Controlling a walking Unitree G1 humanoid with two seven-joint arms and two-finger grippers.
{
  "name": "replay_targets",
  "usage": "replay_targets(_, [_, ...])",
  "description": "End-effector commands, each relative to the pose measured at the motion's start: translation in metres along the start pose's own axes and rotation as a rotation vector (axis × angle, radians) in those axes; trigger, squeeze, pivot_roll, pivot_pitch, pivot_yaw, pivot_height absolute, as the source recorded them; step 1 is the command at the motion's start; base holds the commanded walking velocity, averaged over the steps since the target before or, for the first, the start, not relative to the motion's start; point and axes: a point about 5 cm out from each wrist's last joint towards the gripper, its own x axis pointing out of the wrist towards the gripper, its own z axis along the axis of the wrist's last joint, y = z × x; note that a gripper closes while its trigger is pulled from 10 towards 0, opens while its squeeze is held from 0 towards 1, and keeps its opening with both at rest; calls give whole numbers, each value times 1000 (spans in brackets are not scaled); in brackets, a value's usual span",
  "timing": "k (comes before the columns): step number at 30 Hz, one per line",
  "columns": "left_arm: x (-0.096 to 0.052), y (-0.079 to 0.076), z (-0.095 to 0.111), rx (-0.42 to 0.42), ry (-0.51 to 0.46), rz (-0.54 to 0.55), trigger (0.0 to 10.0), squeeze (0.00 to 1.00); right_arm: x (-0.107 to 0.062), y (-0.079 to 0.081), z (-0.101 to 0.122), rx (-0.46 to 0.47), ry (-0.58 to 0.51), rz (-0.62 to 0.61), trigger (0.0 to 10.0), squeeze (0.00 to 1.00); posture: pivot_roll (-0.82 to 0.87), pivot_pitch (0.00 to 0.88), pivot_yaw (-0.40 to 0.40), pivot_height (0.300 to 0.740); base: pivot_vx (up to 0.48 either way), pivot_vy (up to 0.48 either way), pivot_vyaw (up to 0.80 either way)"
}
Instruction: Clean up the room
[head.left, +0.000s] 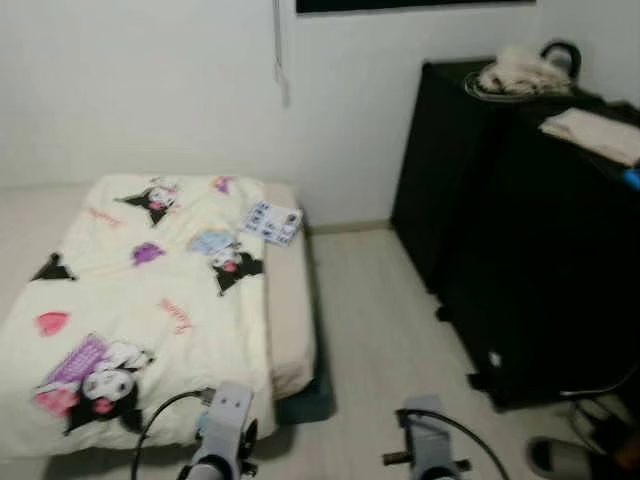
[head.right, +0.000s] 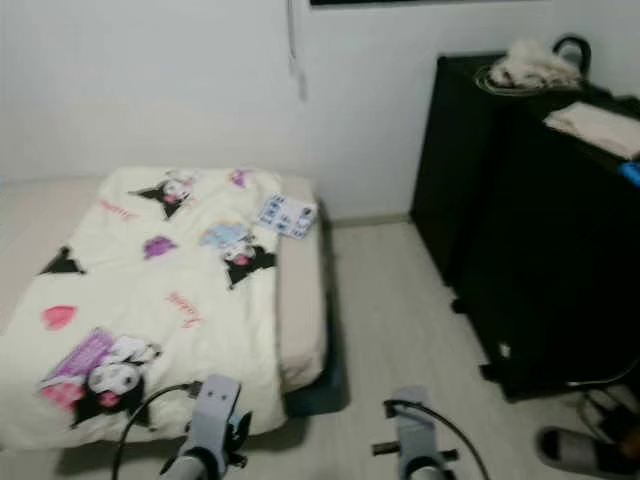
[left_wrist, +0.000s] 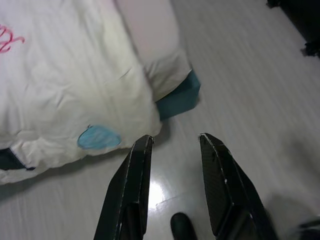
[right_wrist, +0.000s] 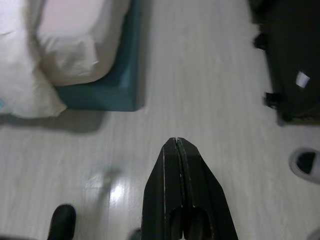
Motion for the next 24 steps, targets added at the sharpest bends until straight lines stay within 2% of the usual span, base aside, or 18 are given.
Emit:
replay_targets(1, [-3, 0, -7, 2, 29, -5, 10000, 0, -2, -3, -4, 4, 18, -8, 10000, 0, -37, 117, 43, 740, 0, -394, 0])
replay_targets(19, [-3, -1, -7, 5, 28, -10, 10000, 0, -3, -3, -5, 5, 18, -10, 10000, 0, -38, 119, 46, 740, 0, -390, 0])
replay_targets(24, [-4, -1, -7, 2, 27, -9, 10000, 0, -3, -3, -6, 4, 19, -10, 10000, 0, -40, 121, 45, 740, 0, -258, 0])
